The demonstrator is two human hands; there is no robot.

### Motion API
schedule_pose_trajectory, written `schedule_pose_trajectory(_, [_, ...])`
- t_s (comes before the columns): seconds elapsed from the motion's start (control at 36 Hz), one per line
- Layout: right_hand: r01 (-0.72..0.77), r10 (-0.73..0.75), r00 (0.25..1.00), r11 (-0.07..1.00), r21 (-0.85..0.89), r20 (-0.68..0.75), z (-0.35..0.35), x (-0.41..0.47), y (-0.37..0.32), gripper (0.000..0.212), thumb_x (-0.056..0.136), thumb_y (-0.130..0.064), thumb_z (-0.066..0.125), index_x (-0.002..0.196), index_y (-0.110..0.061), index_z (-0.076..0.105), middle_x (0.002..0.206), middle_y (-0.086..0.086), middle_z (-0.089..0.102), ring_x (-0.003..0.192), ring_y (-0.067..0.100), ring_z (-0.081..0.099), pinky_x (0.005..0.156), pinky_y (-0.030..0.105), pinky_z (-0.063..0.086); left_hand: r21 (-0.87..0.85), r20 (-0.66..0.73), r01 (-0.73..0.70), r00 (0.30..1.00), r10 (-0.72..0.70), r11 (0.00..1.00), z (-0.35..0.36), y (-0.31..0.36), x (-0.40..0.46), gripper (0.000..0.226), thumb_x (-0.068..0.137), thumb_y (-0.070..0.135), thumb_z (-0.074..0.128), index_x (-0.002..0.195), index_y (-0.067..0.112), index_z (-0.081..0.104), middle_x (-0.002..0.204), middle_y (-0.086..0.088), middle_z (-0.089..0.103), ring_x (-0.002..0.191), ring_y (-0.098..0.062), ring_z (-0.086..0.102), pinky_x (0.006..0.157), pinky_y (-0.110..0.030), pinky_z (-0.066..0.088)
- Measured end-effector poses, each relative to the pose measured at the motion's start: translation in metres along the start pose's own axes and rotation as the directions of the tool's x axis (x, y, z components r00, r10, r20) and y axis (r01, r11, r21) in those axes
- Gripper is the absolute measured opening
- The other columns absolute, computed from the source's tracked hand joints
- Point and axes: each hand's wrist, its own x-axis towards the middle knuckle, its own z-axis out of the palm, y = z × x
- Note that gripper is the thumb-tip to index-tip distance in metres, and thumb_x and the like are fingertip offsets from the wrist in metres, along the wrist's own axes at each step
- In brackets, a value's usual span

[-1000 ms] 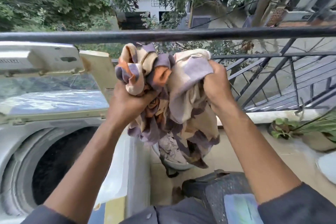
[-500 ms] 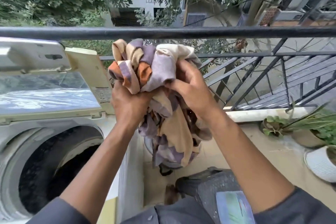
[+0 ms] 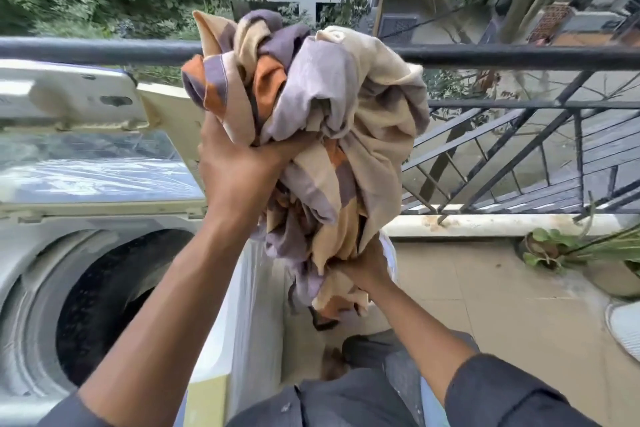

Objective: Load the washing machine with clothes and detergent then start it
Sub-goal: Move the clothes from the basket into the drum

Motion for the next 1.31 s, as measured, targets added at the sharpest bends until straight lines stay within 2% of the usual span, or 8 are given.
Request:
schedule_pose_trajectory(0.08, [-0.083,0.082,0.997,0.989,0.122,0.007,-0.011,-0.009,-0.035,0.054,0.085,-0.027,0.081,0.132,-0.015,0.057,0.119,0.011,0.069,0.107,0.037,0.070,0.078,0.053,0.062,0.080,0.025,-0.039,0.999,0.037,0.996,-0.002,0.001,0.002,0.080,0.053,0.051,0.100,0.124,0.028,0.070,0.111,0.011,0.078,0.104,-0.010,0.075,0.090,-0.044,0.062])
schedule_pose_trajectory(0.19, [-0.240,0.246,0.969,0.962,0.133,-0.032,-0.034,-0.012,-0.050,0.038,0.096,-0.027,0.064,0.133,-0.019,0.060,0.097,0.009,0.065,0.063,0.036,0.070,0.044,0.048,0.059,0.326,0.080,-0.117,0.992,0.096,0.938,-0.003,-0.004,0.002,0.066,0.054,0.062,0.089,0.109,0.030,0.070,0.090,0.014,0.073,0.090,-0.011,0.072,0.074,-0.032,0.056])
schedule_pose_trajectory(0.36, [-0.152,0.194,0.953,0.971,0.187,-0.233,-0.076,-0.009,-0.048,0.021,0.092,-0.031,0.067,0.101,-0.012,0.065,0.105,0.012,0.072,0.101,0.038,0.067,0.087,0.046,0.055,0.521,0.203,-0.248,0.965,0.164,0.816,0.000,-0.030,0.005,0.061,0.058,0.061,0.072,0.103,0.021,0.062,0.091,-0.005,0.066,0.086,-0.039,0.067,0.066,-0.038,0.045])
schedule_pose_trajectory(0.67, [0.312,-0.142,0.924,0.815,0.488,-0.354,-0.123,-0.068,-0.153,0.042,0.088,-0.006,0.057,0.119,-0.033,0.068,0.100,-0.012,0.078,0.095,0.007,0.074,0.087,0.032,0.061,0.497,0.268,-0.153,0.963,0.017,0.854,0.008,-0.062,-0.011,0.097,0.055,0.073,0.088,0.133,0.032,0.047,0.123,0.002,0.060,0.113,-0.030,0.064,0.088,-0.040,0.055])
schedule_pose_trajectory(0.83, [0.305,-0.223,0.947,0.847,0.436,-0.230,-0.105,-0.094,-0.185,0.032,0.081,-0.038,0.059,0.110,-0.031,0.072,0.093,-0.001,0.079,0.089,0.026,0.076,0.084,0.058,0.060,0.261,0.464,-0.119,0.886,-0.017,0.958,0.008,-0.076,-0.008,0.133,0.037,0.080,0.094,0.144,0.041,0.025,0.150,0.003,0.048,0.141,-0.011,0.050,0.119,-0.039,0.044])
schedule_pose_trajectory(1.03, [0.296,-0.349,0.937,0.775,0.559,-0.013,-0.106,-0.119,-0.199,0.053,0.078,-0.038,0.062,0.096,0.011,0.060,0.096,0.033,0.068,0.088,0.041,0.065,0.092,0.069,0.049,0.304,0.195,-0.061,0.981,0.001,0.951,0.015,-0.070,-0.022,0.128,0.033,0.083,0.091,0.140,0.031,0.042,0.129,0.011,0.061,0.119,-0.012,0.065,0.099,-0.040,0.058])
schedule_pose_trajectory(1.19, [0.255,-0.428,0.893,0.733,0.630,0.138,-0.129,-0.117,-0.194,0.031,0.098,-0.030,0.053,0.093,-0.009,0.075,0.100,0.019,0.076,0.096,0.030,0.072,0.095,0.052,0.057,0.415,0.004,0.011,1.000,-0.014,0.910,0.016,-0.061,-0.034,0.138,0.047,0.091,0.071,0.162,0.029,0.027,0.149,0.003,0.052,0.124,-0.018,0.053,0.093,-0.019,0.036])
schedule_pose_trajectory(1.31, [0.297,-0.373,0.926,0.643,0.706,-0.050,-0.126,-0.111,-0.175,0.034,0.108,-0.025,0.048,0.103,-0.005,0.075,0.100,0.021,0.077,0.089,0.033,0.076,0.074,0.039,0.063,0.344,-0.025,0.027,0.999,-0.019,0.939,0.019,-0.058,-0.031,0.125,0.053,0.084,0.073,0.158,0.028,0.036,0.150,0.001,0.055,0.129,-0.024,0.056,0.099,-0.029,0.045])
